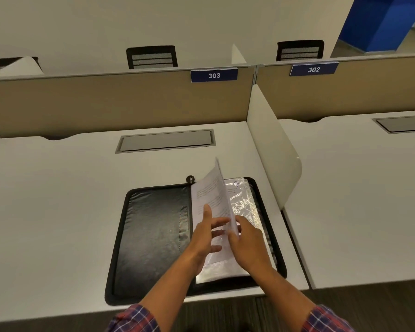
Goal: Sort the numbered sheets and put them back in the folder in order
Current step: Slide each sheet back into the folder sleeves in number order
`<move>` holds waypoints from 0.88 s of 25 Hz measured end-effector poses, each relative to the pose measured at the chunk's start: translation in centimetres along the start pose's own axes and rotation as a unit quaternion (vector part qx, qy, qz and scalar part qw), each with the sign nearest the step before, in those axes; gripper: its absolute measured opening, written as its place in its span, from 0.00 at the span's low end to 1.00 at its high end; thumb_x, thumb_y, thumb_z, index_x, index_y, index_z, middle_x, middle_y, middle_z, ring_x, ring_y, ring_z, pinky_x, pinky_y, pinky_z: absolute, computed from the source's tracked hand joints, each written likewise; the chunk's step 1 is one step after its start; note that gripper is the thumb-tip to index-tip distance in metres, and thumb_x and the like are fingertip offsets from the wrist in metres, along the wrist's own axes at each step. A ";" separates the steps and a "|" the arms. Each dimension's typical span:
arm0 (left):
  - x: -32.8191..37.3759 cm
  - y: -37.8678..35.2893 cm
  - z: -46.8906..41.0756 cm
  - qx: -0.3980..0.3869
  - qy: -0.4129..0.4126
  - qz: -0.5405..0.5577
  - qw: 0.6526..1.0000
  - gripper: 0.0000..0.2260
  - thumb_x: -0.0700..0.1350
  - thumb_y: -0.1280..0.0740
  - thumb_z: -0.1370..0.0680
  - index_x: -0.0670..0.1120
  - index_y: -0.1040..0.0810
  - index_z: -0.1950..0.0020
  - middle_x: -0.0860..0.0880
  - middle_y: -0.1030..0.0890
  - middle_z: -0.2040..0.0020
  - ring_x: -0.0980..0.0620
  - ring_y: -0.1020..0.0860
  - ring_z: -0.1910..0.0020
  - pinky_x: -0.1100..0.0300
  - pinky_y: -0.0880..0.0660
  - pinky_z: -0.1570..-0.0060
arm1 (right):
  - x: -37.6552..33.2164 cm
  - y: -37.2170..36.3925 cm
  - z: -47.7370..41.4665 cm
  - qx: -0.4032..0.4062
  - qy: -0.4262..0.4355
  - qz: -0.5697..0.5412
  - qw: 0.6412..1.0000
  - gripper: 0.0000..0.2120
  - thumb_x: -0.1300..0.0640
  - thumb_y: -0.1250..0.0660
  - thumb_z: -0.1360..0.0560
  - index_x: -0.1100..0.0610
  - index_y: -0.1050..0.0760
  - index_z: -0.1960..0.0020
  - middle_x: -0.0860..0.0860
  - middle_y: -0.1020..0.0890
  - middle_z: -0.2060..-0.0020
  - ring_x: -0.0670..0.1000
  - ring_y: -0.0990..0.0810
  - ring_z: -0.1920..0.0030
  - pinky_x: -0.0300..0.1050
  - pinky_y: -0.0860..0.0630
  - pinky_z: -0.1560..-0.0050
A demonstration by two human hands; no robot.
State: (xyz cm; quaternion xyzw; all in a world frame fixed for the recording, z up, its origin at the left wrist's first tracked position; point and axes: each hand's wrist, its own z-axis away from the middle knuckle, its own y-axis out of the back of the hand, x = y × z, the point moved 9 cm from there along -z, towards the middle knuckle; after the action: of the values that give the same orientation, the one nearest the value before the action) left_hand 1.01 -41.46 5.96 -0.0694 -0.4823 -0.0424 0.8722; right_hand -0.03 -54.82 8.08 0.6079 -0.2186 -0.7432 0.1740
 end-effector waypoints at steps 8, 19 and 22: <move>-1.6 1.9 -1.5 0.055 -0.099 -0.222 0.968 0.24 0.65 0.44 0.18 0.51 0.18 0.37 0.57 0.20 0.43 0.55 0.21 0.42 0.58 0.26 0.42 | 6.9 2.9 -1.3 0.051 -0.074 0.027 0.996 0.13 0.59 0.37 0.17 0.52 0.24 0.33 0.47 0.17 0.51 0.45 0.17 0.55 0.36 0.20 0.61; -6.5 14.3 -1.8 0.165 -0.068 -0.571 0.801 0.28 0.61 0.31 0.21 0.56 0.32 0.23 0.45 0.39 0.18 0.43 0.41 0.19 0.43 0.40 0.21 | 11.6 3.1 -0.9 0.079 -0.118 0.273 0.952 0.30 0.40 0.28 0.23 0.53 0.30 0.28 0.56 0.27 0.31 0.58 0.27 0.32 0.57 0.24 0.38; -6.7 19.6 -0.5 0.270 0.020 -0.551 0.789 0.32 0.63 0.31 0.22 0.52 0.35 0.22 0.38 0.45 0.18 0.35 0.45 0.19 0.35 0.41 0.23 | 12.0 3.3 -1.3 0.069 -0.136 0.295 0.943 0.35 0.37 0.29 0.24 0.53 0.34 0.24 0.58 0.32 0.25 0.61 0.32 0.27 0.60 0.29 0.33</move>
State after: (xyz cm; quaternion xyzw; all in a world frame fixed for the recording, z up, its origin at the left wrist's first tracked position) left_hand 0.64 -22.16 -1.60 0.4475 -0.4129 -0.3851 0.6935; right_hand -1.22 -64.01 -0.32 0.4193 -0.4610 -0.7173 0.3116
